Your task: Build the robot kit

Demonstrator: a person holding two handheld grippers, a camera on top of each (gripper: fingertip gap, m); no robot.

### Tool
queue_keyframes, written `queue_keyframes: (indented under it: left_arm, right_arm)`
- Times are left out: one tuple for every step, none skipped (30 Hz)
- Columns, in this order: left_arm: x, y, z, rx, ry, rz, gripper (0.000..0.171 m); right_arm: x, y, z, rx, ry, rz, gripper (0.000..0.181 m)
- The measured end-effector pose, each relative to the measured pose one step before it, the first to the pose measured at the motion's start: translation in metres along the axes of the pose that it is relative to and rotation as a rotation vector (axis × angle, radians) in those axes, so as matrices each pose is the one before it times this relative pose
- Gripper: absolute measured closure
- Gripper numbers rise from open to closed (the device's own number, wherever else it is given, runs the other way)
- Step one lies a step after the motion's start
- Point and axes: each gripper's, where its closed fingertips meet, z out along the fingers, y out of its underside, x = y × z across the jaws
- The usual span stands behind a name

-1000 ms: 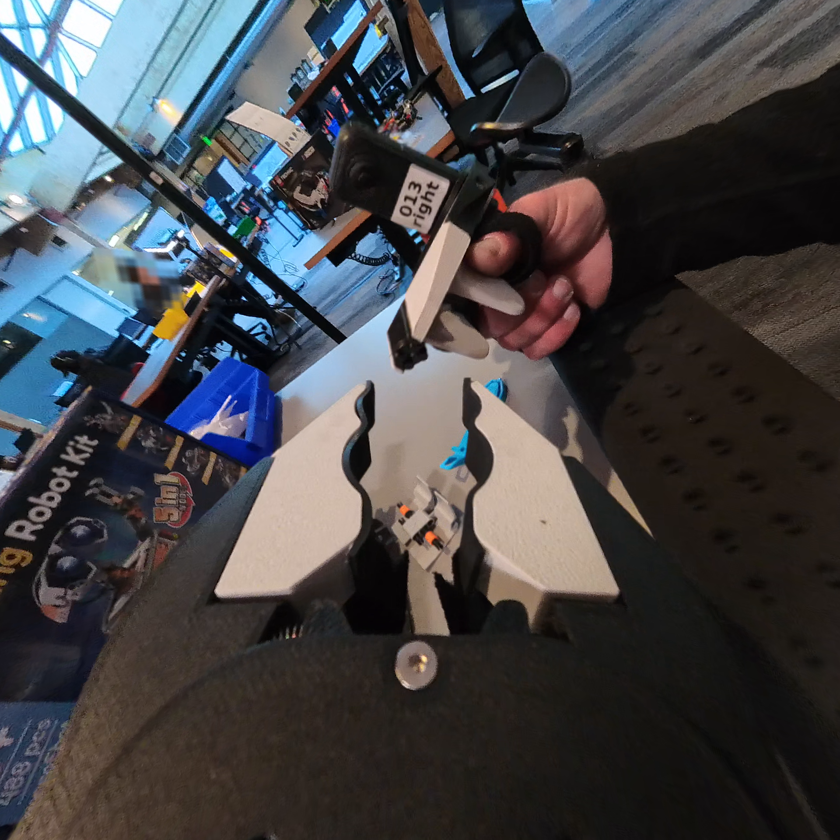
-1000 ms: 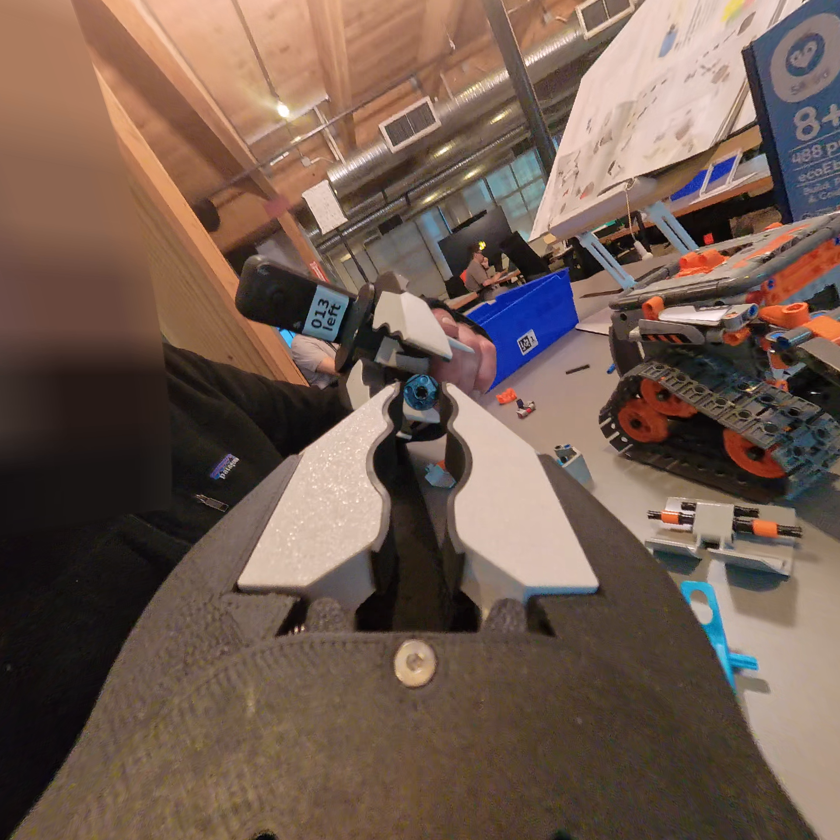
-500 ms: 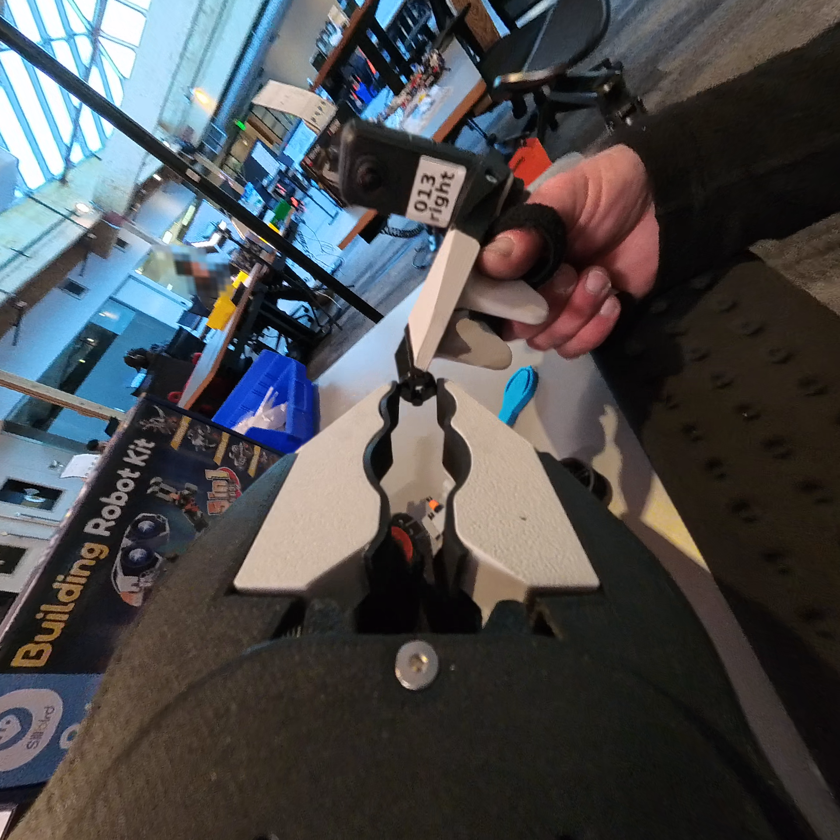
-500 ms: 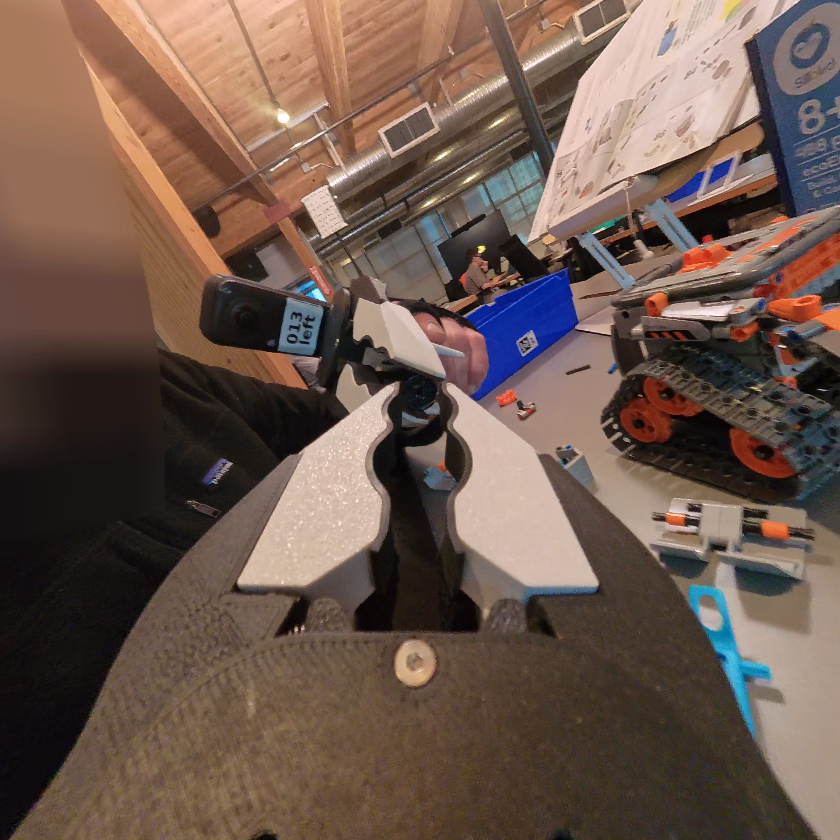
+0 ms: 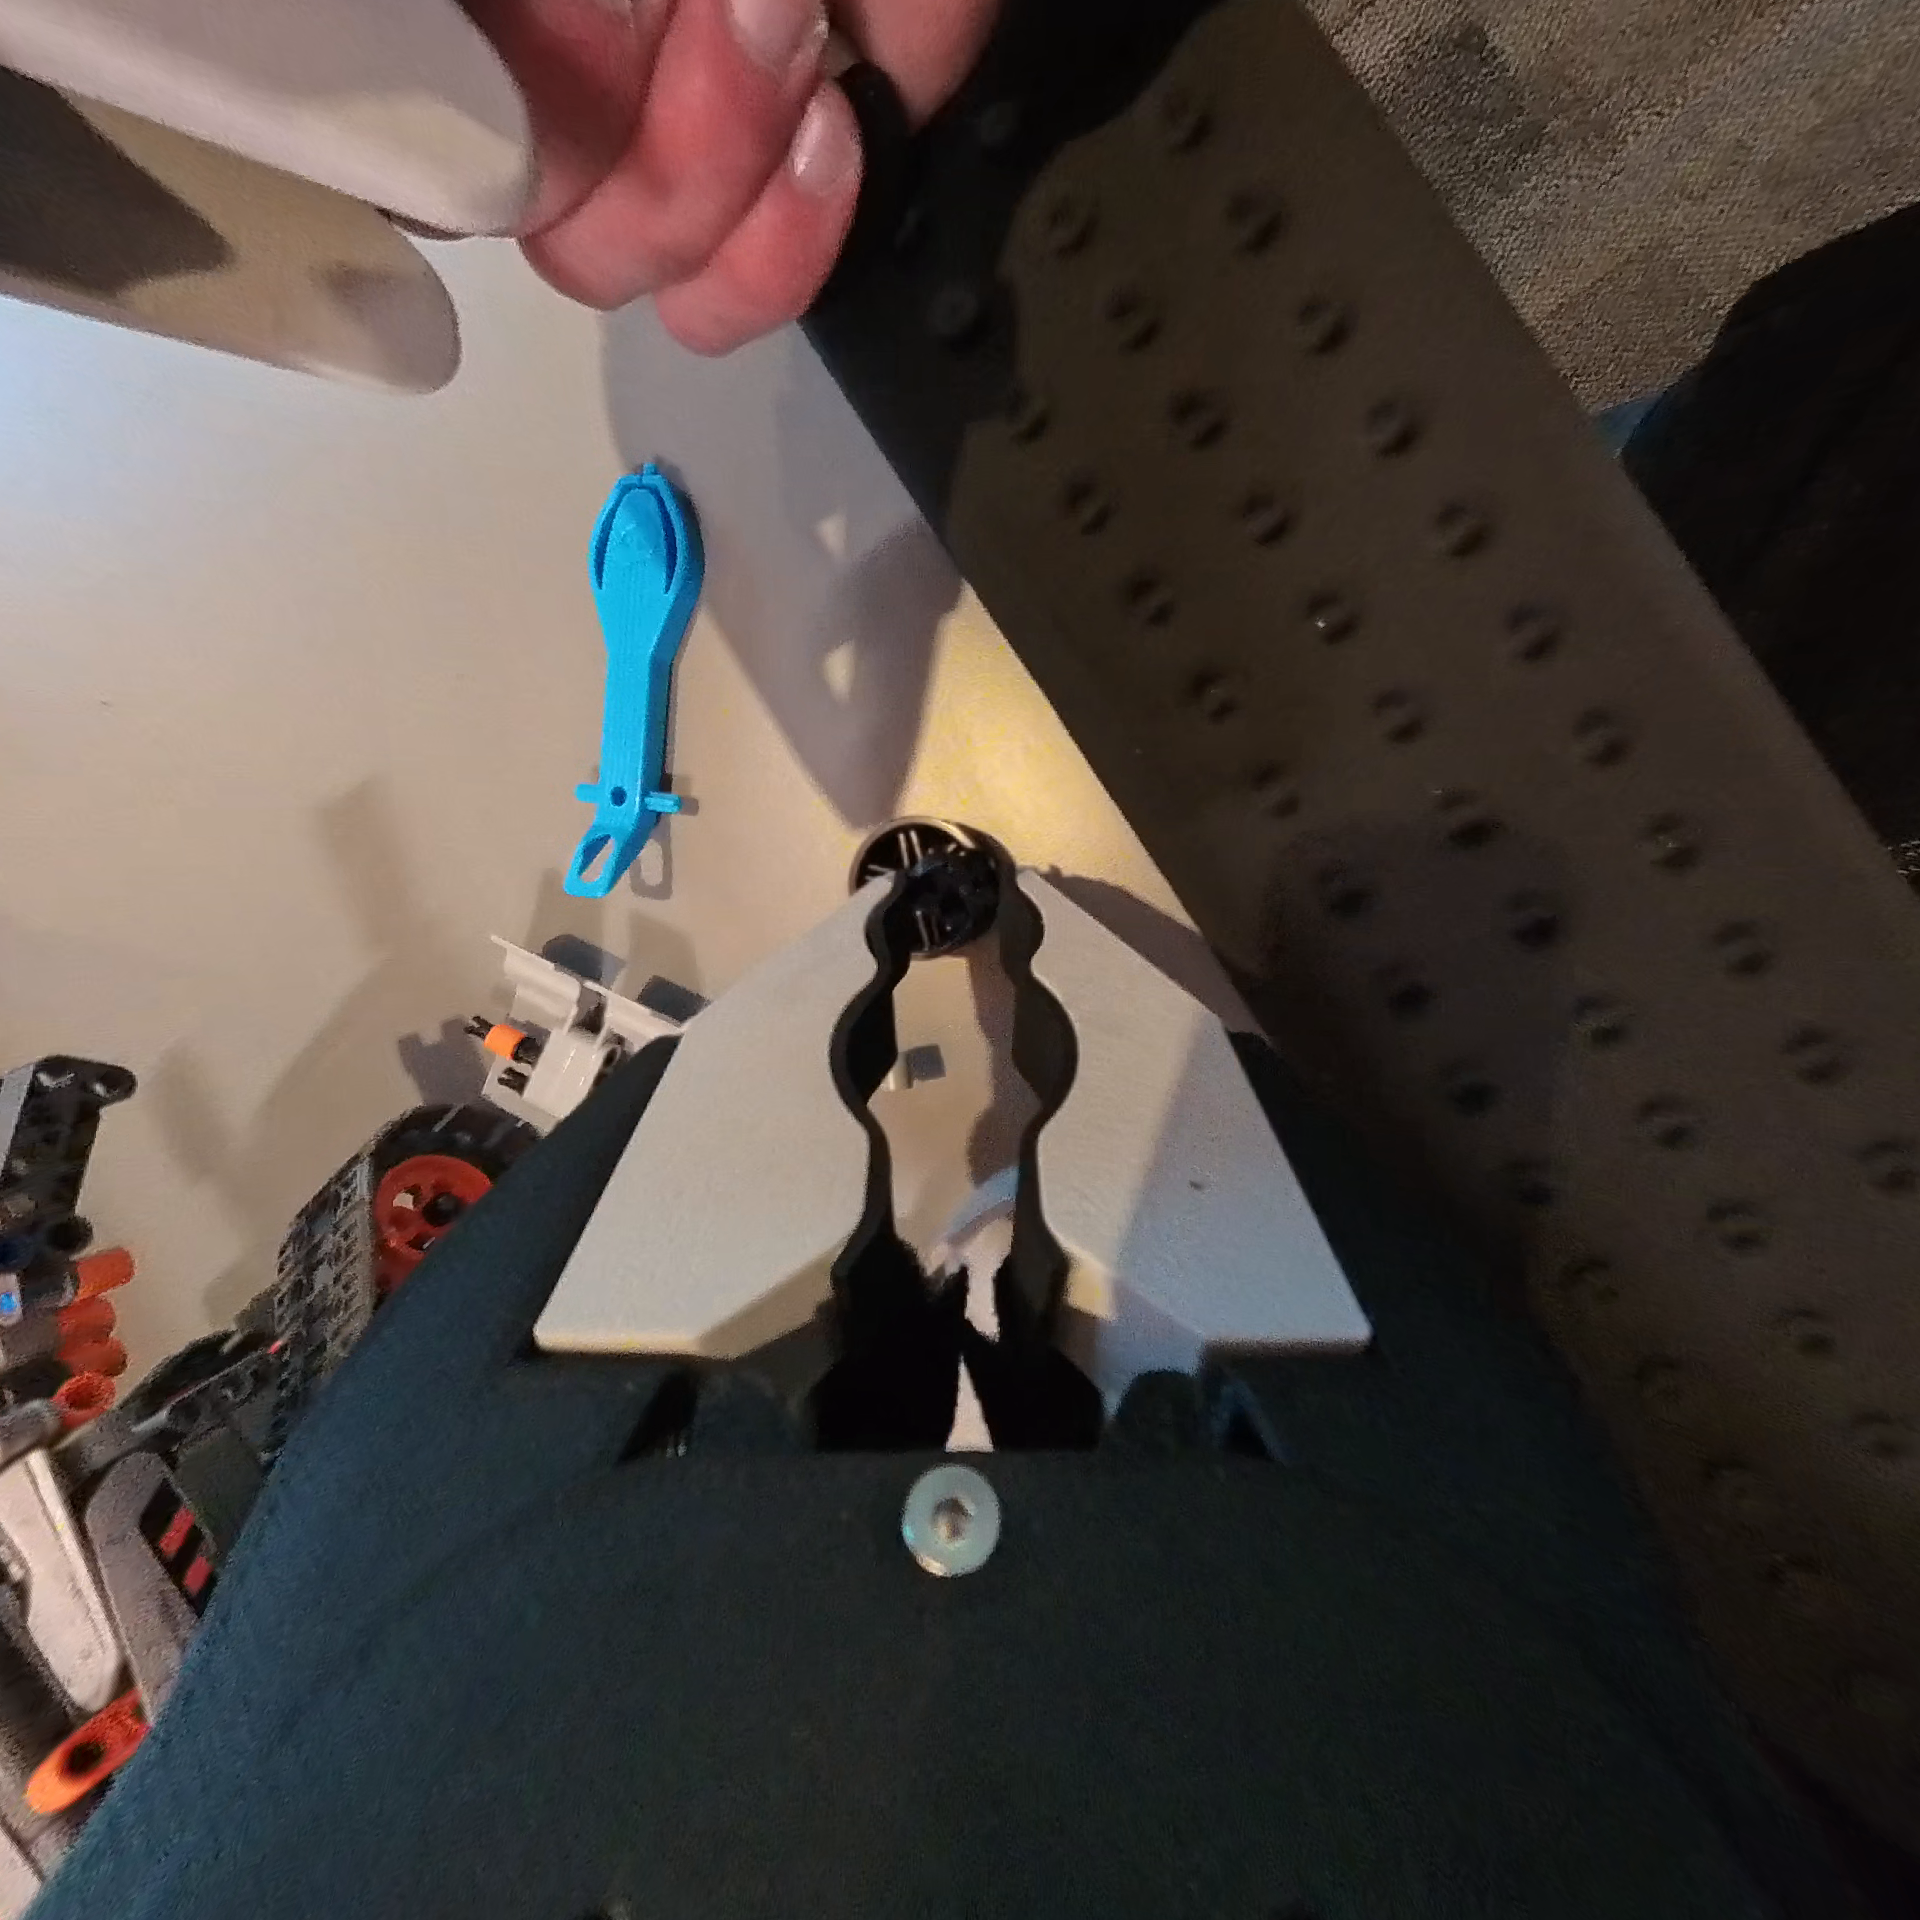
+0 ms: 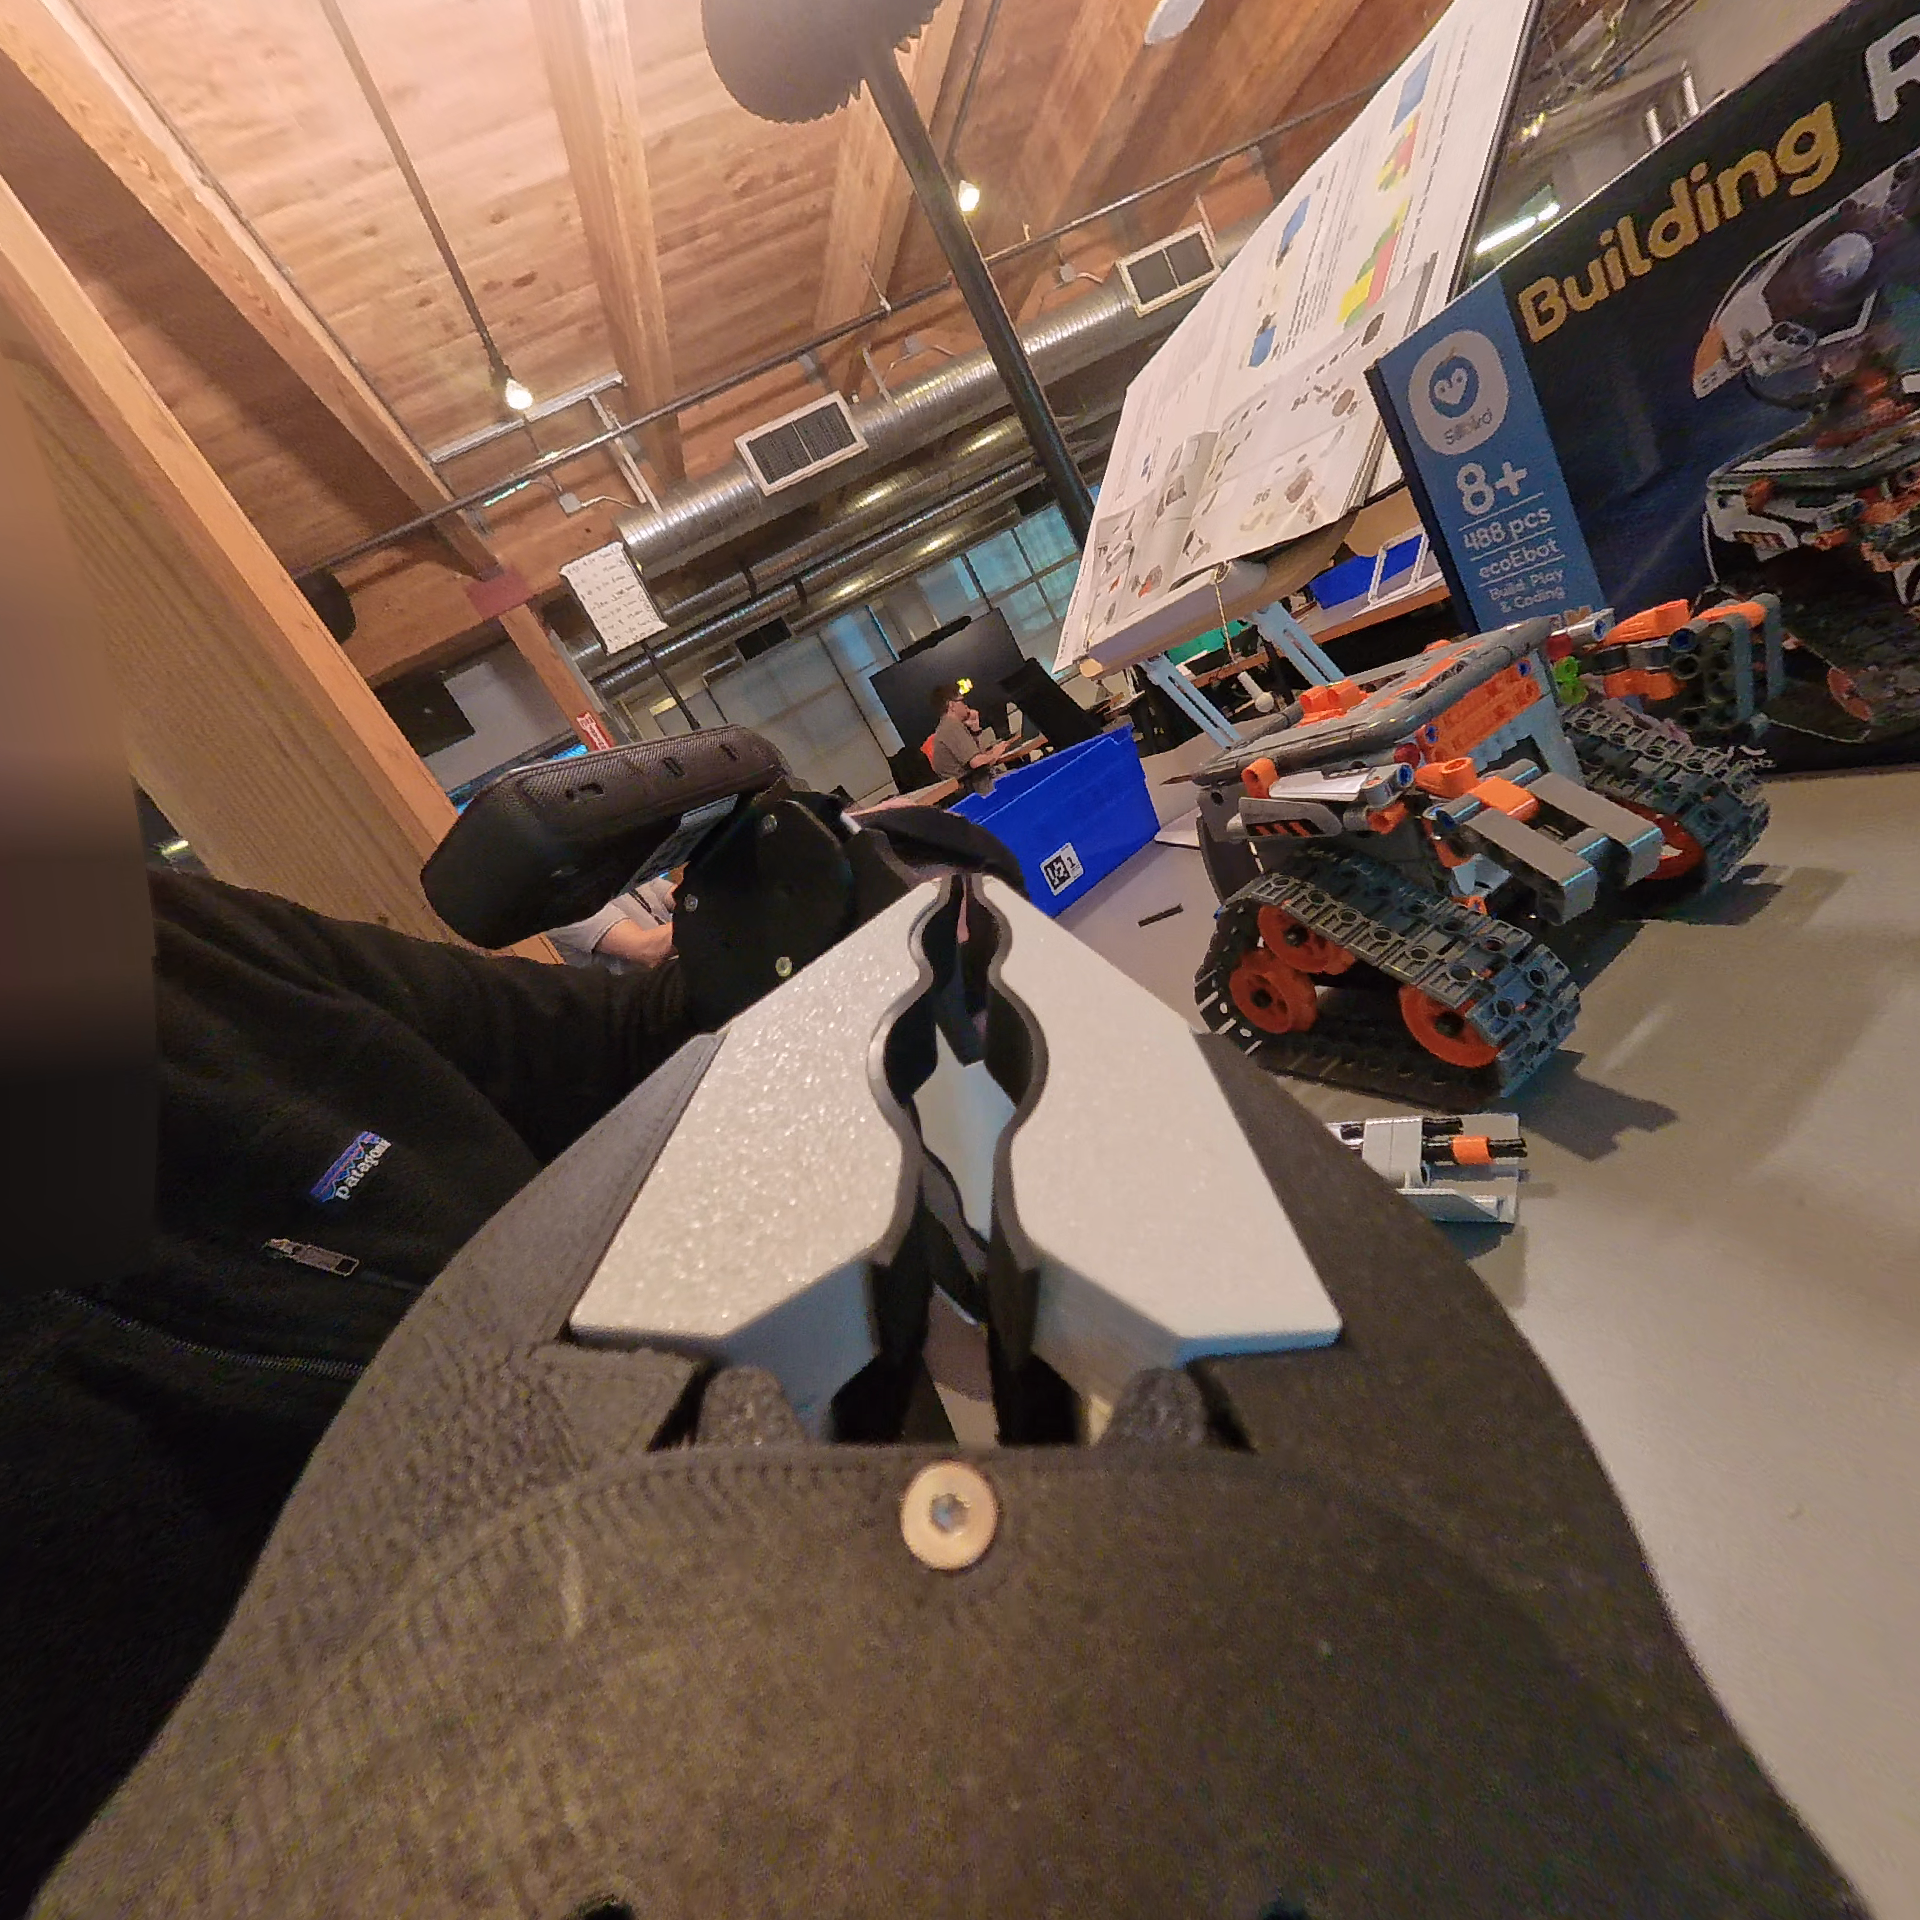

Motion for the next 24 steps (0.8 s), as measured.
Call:
queue_keyframes:
  left_arm:
    - [-0.00213,0.00111,0.00116,-0.01678,-0.001,-0.0001,0.158]
    - [-0.00075,0.00187,0.0013,-0.02155,0.007,0.0018,0.157]
    - [-0.00069,0.00126,0.0016,-0.0177,0.0076,-0.001,0.158]
    - [-0.00048,0.00091,0.00177,-0.01383,0.0086,-0.004,0.158]
    - [0.00039,0.00121,0.00185,-0.01352,0.0133,-0.0024,0.158]
    - [-0.00144,0.00124,0.00167,-0.01224,0.0001,0.0012,0.158]
    - [-0.00167,-0.00078,0.00038,0.00062,0.0005,-0.0028,0.158]
    - [-0.00025,-0.00056,-0.00002,-0.00259,0.0092,-0.004,0.158]
    - [-0.0008,0.00032,0.00004,-0.00868,0.0006,0.0041,0.158]
    - [-0.00139,0.0013,-0.0001,-0.01457,-0.0038,0.0017,0.158]
    - [-0.00087,0.00113,0.00024,-0.01278,0.0017,-0.0045,0.158]
    - [0.00124,0.00023,0.00044,-0.00484,0.0143,-0.0057,0.157]
    - [0.0021,0.00043,0.00093,-0.00383,0.0178,-0.0044,0.156]
    - [0.00033,0.00087,0.00115,-0.00618,0.0055,-0.003,0.155]
    - [-0.0007,-0.00216,0.00011,0.01329,-0.0006,-0.0054,0.152]
    - [0.00007,-0.00096,0.00036,0.00762,0.0061,-0.0065,0.152]
    - [-0.00092,0.00049,-0.00006,0.00173,-0.0009,-0.0049,0.15]
    - [-0.00157,0.00122,-0.00077,-0.00123,-0.0071,-0.0008,0.148]
    - [-0.00028,0.00096,-0.00176,0.00273,0.001,-0.0027,0.147]
    - [-0.00013,0.00067,-0.00273,0.00547,0.0024,-0.0067,0.146]
    - [-0.00058,0.00057,-0.00321,0.0079,-0.0025,-0.0077,0.145]
    - [-0.00005,0.00077,-0.00341,0.00599,-0.0008,-0.0063,0.144]
    - [0.0019,0.00068,-0.00299,0.00758,0.0068,-0.0035,0.142]
    - [0.00135,-0.00045,-0.00233,0.01202,-0.003,-0.0005,0.141]
  right_arm:
    - [0.00002,0.0001,-0.00004,-0.0004,-0.0007,0.0002,0.181]
    - [-0.00006,0.00009,0.00007,-0.0004,-0.0005,-0.0001,0.181]
    - [-0.00027,0.00021,0.00011,-0.0011,-0.0018,0.0002,0.181]
    - [-0.00012,0.00018,-0.00007,-0.0007,-0.0011,0.0003,0.181]
    - [-0.00028,-0.00011,-0.00016,0.0007,-0.0013,0.0002,0.181]
    - [-0.00029,-0.00011,-0.00015,0.0009,-0.0022,0.0003,0.181]
    - [-0.00031,0.0,-0.0002,0.0005,-0.0021,-0.0002,0.181]
    - [-0.00025,-0.00003,-0.0001,0.0,-0.0007,-0.0011,0.181]
    - [-0.0002,-0.00004,0.00001,0.0,0.0003,-0.0018,0.181]
    - [-0.00023,0.00021,0.00012,-0.001,-0.0007,-0.0013,0.181]
    - [-0.00026,0.00011,0.00005,-0.0009,-0.0013,-0.0008,0.181]
    - [-0.00035,-0.00013,-0.00006,0.0004,-0.0018,-0.0004,0.181]
    - [-0.0003,-0.0001,-0.00005,0.0008,-0.0017,-0.0003,0.181]
    - [-0.00023,-0.00013,-0.00015,0.0008,-0.0013,-0.0006,0.181]
    - [-0.00034,-0.00017,-0.00023,0.0012,-0.0014,-0.0004,0.181]
    - [-0.00022,-0.00023,-0.00021,0.0013,-0.0011,-0.0003,0.181]
    - [-0.00016,0.00002,-0.00011,0.0,-0.0008,-0.0006,0.181]
    - [-0.00002,-0.00003,-0.00008,0.0007,0.0005,-0.0012,0.181]
    - [0.00002,-0.00032,-0.00018,0.0013,0.0005,-0.0012,0.181]
    - [-0.00015,-0.00001,-0.00011,-0.0001,-0.0002,-0.0015,0.181]
    - [-0.00014,0.00038,0.00023,-0.0027,0.0006,-0.0026,0.181]
    - [-0.00003,0.00066,0.0005,-0.0047,0.0022,-0.0038,0.181]
    - [-0.00014,0.00099,0.00065,-0.0067,0.002,-0.0044,0.181]
    - [0.00013,0.00118,0.00065,-0.0083,0.0034,-0.0043,0.181]
